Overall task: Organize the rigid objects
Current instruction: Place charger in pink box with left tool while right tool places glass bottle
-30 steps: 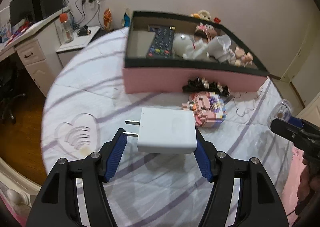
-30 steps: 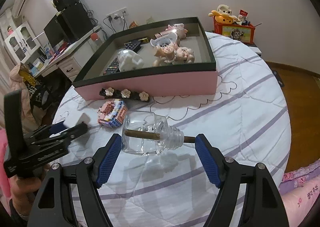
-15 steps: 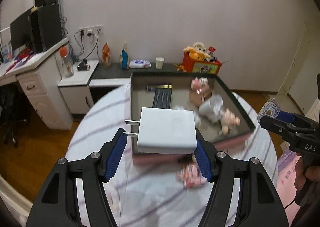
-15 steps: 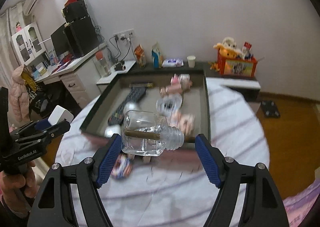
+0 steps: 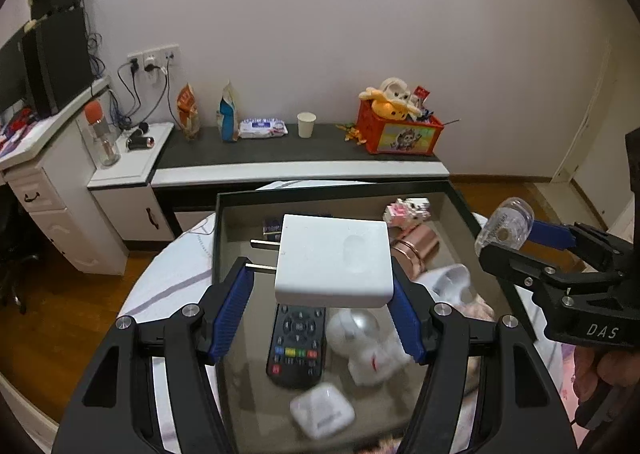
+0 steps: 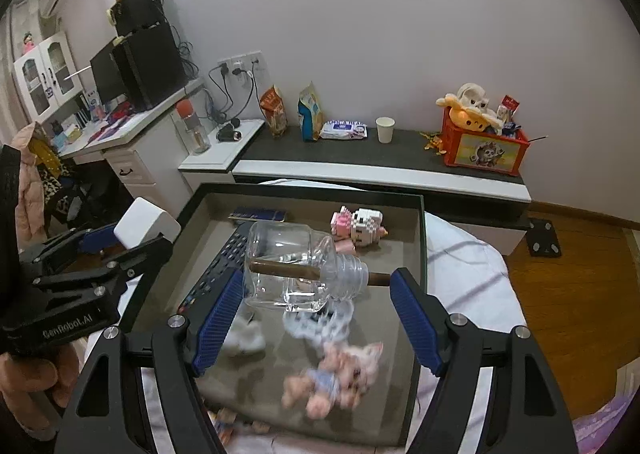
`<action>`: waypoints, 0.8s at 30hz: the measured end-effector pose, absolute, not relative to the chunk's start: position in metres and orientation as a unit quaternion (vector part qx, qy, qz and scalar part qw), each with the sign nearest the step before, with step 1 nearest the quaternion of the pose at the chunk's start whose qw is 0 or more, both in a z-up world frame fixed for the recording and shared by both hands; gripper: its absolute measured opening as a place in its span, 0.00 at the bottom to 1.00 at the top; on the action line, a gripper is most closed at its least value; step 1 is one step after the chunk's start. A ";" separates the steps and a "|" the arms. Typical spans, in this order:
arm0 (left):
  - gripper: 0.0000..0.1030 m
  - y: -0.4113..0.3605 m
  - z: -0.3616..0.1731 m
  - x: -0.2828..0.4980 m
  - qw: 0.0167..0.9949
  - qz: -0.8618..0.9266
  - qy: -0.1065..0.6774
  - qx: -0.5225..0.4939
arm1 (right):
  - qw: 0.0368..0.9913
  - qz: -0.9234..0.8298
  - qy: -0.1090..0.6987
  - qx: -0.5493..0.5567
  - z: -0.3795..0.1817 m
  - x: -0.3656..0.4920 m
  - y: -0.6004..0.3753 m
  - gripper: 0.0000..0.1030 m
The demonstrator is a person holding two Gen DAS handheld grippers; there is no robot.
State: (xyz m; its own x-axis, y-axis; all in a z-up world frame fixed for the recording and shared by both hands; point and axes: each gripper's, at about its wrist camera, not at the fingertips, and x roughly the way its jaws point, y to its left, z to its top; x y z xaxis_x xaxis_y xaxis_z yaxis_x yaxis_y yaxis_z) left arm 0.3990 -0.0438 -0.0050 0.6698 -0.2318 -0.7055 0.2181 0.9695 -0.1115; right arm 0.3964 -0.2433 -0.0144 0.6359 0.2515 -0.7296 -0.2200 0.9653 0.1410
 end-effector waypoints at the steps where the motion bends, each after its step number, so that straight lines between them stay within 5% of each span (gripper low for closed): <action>1: 0.64 -0.045 -0.010 0.407 0.911 -0.121 0.394 -0.010 | 0.902 0.133 0.411 0.018 -0.018 0.405 -0.241 0.74; 15: 0.65 -0.058 -0.053 0.449 0.885 -0.107 0.452 0.020 | 0.865 0.150 0.478 0.015 -0.065 0.481 -0.229 0.75; 20: 0.93 -0.060 -0.049 0.445 0.891 -0.092 0.444 0.035 | 0.856 0.160 0.491 0.009 -0.067 0.484 -0.225 0.78; 24: 0.96 -0.056 -0.040 0.435 0.896 -0.085 0.435 0.037 | 0.860 0.149 0.488 0.013 -0.064 0.479 -0.228 0.80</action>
State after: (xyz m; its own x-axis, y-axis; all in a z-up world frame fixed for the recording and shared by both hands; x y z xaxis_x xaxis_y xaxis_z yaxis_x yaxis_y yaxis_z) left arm 0.4350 -0.0557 -0.0400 0.6067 -0.1204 -0.7857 0.1841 0.9829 -0.0084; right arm 0.4794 -0.2278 -0.0636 0.4799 0.2692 -0.8350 -0.2430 0.9553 0.1683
